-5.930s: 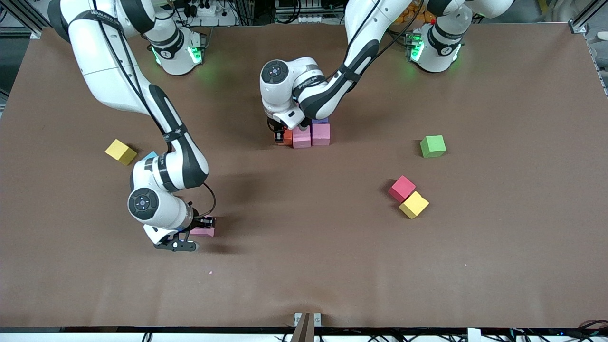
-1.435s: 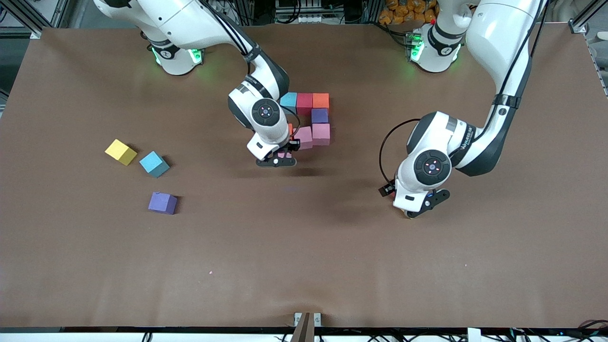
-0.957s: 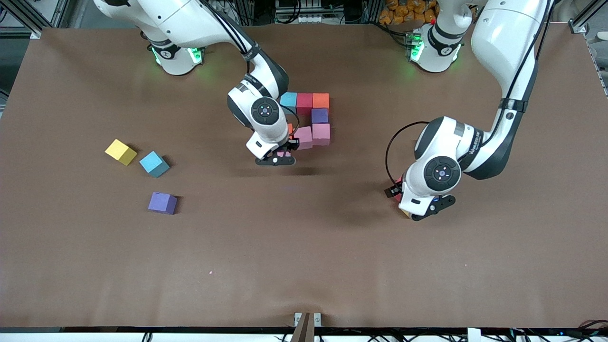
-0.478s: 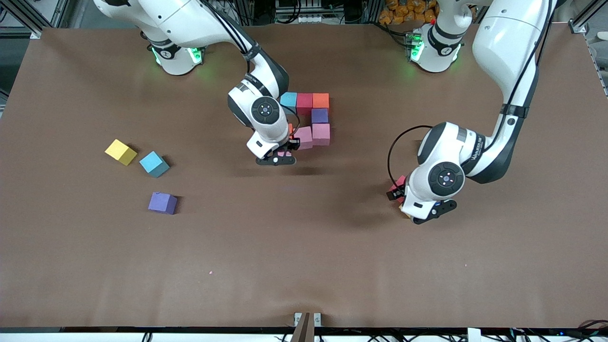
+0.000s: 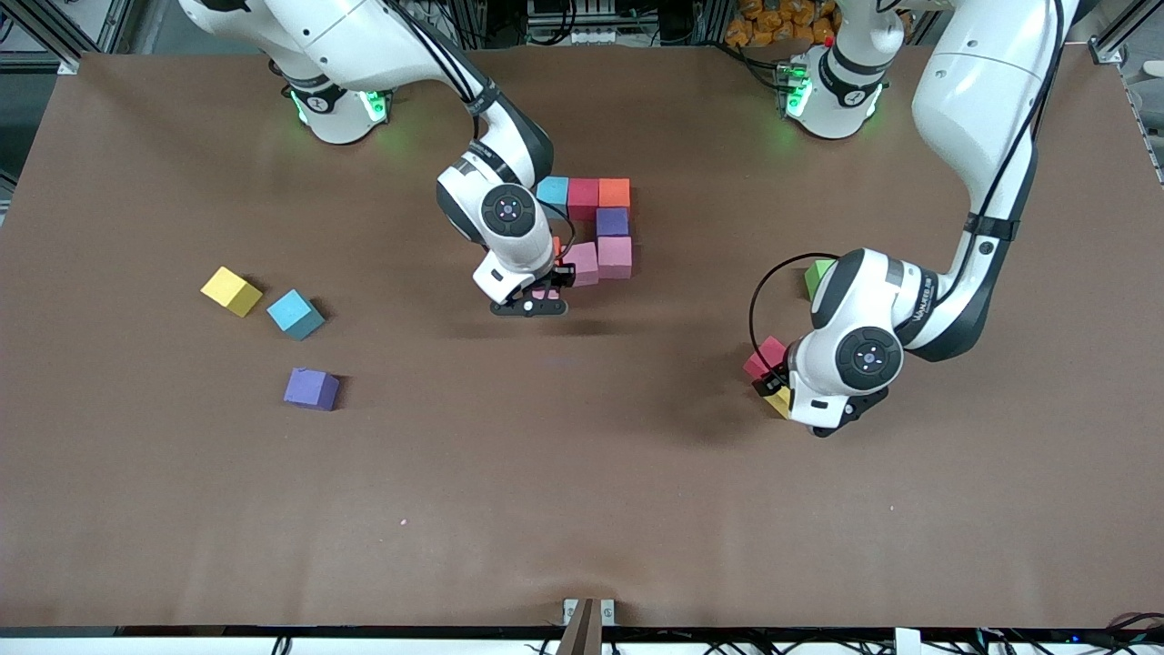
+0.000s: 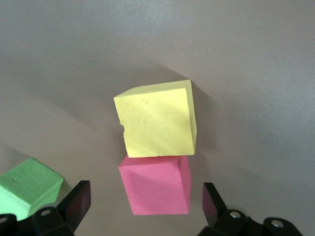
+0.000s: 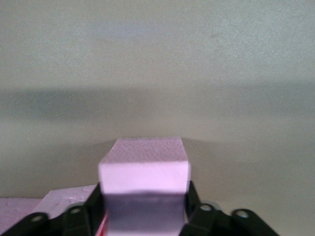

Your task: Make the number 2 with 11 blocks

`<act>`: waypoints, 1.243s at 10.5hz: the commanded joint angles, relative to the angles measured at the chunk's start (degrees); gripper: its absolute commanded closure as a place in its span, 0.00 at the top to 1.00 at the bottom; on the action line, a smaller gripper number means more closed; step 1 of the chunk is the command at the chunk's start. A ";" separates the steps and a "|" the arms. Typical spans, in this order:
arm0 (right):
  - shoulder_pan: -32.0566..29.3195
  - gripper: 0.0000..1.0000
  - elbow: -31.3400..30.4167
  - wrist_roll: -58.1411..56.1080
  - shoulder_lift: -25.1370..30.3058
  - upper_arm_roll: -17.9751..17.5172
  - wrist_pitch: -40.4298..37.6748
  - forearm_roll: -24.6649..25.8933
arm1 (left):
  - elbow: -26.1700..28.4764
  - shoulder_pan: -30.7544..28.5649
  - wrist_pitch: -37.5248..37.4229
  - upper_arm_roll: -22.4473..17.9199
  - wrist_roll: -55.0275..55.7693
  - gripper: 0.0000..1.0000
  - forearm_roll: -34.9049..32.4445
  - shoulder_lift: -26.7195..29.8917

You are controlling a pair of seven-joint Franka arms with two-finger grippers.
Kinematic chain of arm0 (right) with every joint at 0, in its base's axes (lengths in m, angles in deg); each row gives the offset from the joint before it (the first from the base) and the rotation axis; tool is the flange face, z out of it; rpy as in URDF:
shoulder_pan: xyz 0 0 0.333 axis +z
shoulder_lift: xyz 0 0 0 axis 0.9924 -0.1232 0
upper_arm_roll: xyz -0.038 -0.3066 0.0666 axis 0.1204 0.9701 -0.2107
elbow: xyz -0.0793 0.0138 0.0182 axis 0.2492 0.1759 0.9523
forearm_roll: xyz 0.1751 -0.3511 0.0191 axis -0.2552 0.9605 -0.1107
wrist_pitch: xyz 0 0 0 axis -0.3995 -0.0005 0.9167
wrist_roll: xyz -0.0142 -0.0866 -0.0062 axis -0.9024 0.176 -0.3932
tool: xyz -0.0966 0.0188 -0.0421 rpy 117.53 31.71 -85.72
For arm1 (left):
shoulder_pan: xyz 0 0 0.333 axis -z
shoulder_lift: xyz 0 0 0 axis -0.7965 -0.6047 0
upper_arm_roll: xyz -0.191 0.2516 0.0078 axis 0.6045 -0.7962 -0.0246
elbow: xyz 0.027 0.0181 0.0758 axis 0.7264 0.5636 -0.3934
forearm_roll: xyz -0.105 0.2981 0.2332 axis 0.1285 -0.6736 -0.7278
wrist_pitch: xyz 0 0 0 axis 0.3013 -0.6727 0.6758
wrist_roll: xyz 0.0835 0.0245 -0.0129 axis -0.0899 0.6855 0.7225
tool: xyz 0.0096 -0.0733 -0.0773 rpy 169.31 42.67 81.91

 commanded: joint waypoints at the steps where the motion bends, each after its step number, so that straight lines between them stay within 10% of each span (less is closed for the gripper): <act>1: 1.10 1.00 -1.50 1.45 2.10 0.26 -0.16 0.74 | 0.46 -0.22 0.58 0.13 1.79 1.00 0.82 0.25; 6: -2.40 1.00 1.04 0.84 7.46 0.44 -6.83 0.74 | 2.38 -0.31 3.38 0.13 3.36 1.00 0.55 -0.28; 13: -22.43 1.00 3.94 -5.67 6.25 0.70 -7.81 0.56 | 6.79 0.04 6.55 0.14 4.60 1.00 0.47 0.16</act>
